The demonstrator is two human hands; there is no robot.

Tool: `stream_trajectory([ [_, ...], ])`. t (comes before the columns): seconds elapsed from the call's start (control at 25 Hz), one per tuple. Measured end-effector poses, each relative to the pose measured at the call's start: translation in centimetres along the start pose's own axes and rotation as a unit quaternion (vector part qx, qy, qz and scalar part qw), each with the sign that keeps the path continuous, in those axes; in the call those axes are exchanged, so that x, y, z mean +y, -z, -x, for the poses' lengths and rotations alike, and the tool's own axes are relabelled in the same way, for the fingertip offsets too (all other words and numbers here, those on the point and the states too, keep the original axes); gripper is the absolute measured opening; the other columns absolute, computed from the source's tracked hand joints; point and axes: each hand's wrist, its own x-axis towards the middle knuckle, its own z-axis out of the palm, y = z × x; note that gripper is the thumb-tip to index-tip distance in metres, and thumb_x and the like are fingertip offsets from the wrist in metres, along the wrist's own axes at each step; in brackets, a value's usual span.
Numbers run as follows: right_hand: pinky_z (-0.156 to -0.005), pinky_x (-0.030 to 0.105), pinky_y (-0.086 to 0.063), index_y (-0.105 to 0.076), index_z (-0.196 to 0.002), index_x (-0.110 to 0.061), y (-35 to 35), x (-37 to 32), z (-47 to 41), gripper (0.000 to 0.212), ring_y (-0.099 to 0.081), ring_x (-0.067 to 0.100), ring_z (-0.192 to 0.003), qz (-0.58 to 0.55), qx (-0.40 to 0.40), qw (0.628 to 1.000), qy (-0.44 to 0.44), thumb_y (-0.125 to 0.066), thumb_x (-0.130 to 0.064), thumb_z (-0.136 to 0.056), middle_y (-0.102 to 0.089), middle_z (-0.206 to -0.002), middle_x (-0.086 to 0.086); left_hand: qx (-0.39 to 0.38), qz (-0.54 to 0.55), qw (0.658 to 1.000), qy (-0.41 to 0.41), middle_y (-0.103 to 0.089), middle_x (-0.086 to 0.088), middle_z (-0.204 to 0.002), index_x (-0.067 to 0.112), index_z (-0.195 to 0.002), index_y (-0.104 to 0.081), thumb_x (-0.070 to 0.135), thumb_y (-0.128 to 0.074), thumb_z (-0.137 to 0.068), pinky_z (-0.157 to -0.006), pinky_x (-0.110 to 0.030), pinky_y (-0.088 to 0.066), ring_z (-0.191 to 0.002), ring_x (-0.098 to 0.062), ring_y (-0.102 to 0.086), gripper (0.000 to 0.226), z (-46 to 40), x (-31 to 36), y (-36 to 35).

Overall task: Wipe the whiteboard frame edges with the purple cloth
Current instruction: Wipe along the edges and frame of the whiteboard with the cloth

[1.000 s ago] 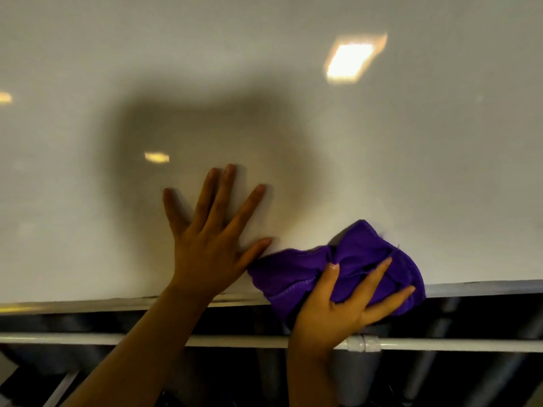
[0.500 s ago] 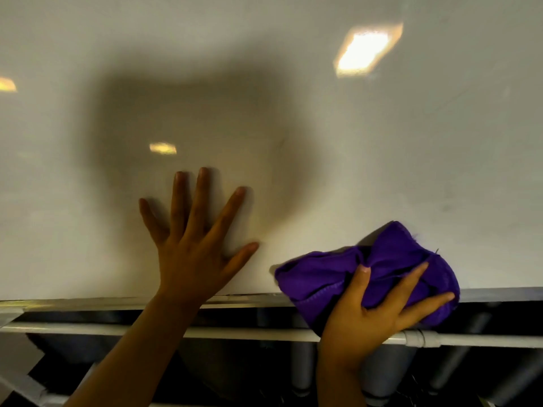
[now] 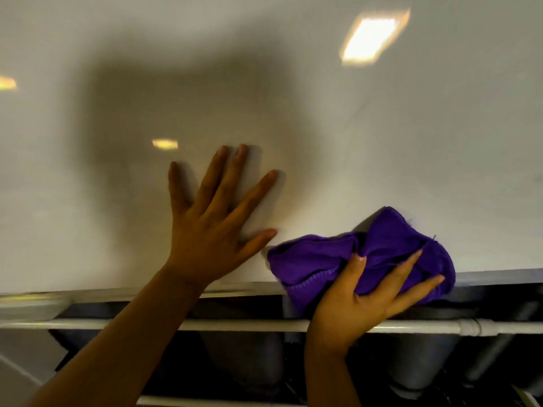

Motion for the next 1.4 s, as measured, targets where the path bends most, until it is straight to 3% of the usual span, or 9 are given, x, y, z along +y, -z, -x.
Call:
stream_trajectory([
  [0.16, -0.111, 0.01, -0.014, -0.03, -0.139, -0.007, -3.1, -1.4, 7.1, 0.064, -0.008, 0.019, -0.141, 0.004, -0.002, 1.0, -0.003, -0.058, -0.02, -0.083, -0.007, -0.153, 0.021, -0.001, -0.015, 0.999, -0.03, 0.015, 0.001, -0.155, 0.033, -0.143, -0.018, 0.068, -0.032, -0.084, -0.109, -0.061, 0.0, -0.143, -0.02, 0.002, 0.07, 2.8, -6.6, 0.1],
  [0.32, -0.114, 0.017, -0.014, -0.029, -0.137, -0.007, -6.2, -2.9, 14.0, 0.064, -0.008, 0.022, -0.141, 0.005, -0.026, 1.0, 0.002, -0.058, -0.022, -0.082, -0.007, -0.151, 0.023, -0.003, -0.028, 0.999, -0.029, 0.013, -0.002, -0.156, 0.034, -0.143, -0.018, 0.069, -0.031, -0.083, -0.11, -0.06, 0.0, -0.143, -0.023, 0.001, 0.071, 5.6, -12.6, -0.2],
  [0.56, -0.112, 0.011, -0.01, -0.03, -0.136, -0.008, -8.4, -3.8, 19.5, 0.069, -0.007, 0.019, -0.139, 0.024, -0.056, 0.998, 0.028, -0.062, -0.019, -0.076, -0.005, -0.148, 0.015, -0.007, -0.014, 0.999, 0.035, 0.009, 0.001, -0.155, 0.035, -0.143, -0.013, 0.077, -0.033, -0.077, -0.106, -0.066, -0.005, -0.142, -0.025, 0.007, 0.081, 8.5, -19.4, -0.2],
  [0.68, -0.113, 0.012, -0.009, -0.019, -0.139, -0.022, -7.6, -3.9, 18.9, 0.077, -0.003, 0.02, -0.141, 0.057, -0.059, 0.997, 0.016, -0.062, -0.026, -0.075, 0.001, -0.153, 0.015, -0.008, -0.001, 1.0, 0.03, 0.014, 0.001, -0.155, 0.034, -0.143, -0.015, 0.076, -0.034, -0.077, -0.107, -0.065, -0.004, -0.142, -0.026, 0.007, 0.081, 9.1, -20.2, -0.3],
  [0.8, -0.113, 0.027, -0.01, -0.013, -0.141, -0.035, -6.9, -4.6, 17.4, 0.074, 0.003, 0.021, -0.143, 0.072, -0.059, 0.995, -0.033, -0.052, -0.043, -0.079, 0.009, -0.156, 0.011, -0.011, 0.0, 1.0, 0.022, 0.016, 0.003, -0.155, 0.035, -0.143, -0.016, 0.076, -0.036, -0.076, -0.108, -0.064, -0.002, -0.142, -0.026, 0.006, 0.081, 9.1, -19.7, -0.2],
  [0.92, -0.111, 0.027, -0.011, -0.017, -0.142, -0.036, -7.8, -5.8, 17.6, 0.077, 0.0, 0.02, -0.144, 0.065, -0.041, 0.993, -0.085, -0.046, -0.059, -0.075, 0.01, -0.156, 0.006, -0.015, 0.004, 1.0, 0.025, 0.015, 0.002, -0.155, 0.035, -0.143, -0.015, 0.075, -0.035, -0.078, -0.108, -0.064, -0.003, -0.143, -0.026, 0.003, 0.079, 9.0, -19.7, -0.1],
  [1.04, -0.109, 0.027, -0.015, -0.018, -0.143, -0.031, -8.9, -6.4, 18.8, 0.082, -0.004, 0.014, -0.141, 0.082, -0.022, 0.995, -0.06, -0.055, -0.055, -0.073, 0.006, -0.157, 0.008, -0.012, -0.001, 1.0, 0.028, -0.003, -0.002, -0.155, 0.034, -0.143, -0.016, 0.073, -0.034, -0.08, -0.108, -0.063, -0.004, -0.142, -0.026, 0.002, 0.076, 9.0, -20.1, -0.1],
  [1.16, -0.107, 0.023, -0.015, -0.022, -0.143, -0.023, -10.1, -6.6, 20.8, 0.083, -0.007, 0.004, -0.132, 0.089, 0.006, 0.995, -0.043, -0.061, -0.048, -0.074, -0.001, -0.156, 0.014, -0.005, 0.006, 1.0, 0.019, -0.017, -0.006, -0.15, 0.033, -0.143, -0.019, 0.073, -0.034, -0.08, -0.108, -0.063, -0.005, -0.142, -0.027, -0.002, 0.075, 9.3, -20.7, -0.4],
  [1.4, -0.102, -0.004, -0.008, -0.022, -0.143, -0.021, -13.1, -6.3, 26.9, 0.08, -0.006, 0.008, -0.136, 0.047, -0.01, 0.997, -0.054, -0.066, -0.038, -0.079, 0.0, -0.155, 0.013, -0.002, 0.0, 0.999, -0.033, -0.016, -0.004, -0.152, 0.032, -0.143, -0.017, 0.064, -0.029, -0.087, -0.109, -0.062, -0.006, -0.141, -0.027, -0.009, 0.066, 11.2, -24.5, -1.5],
])
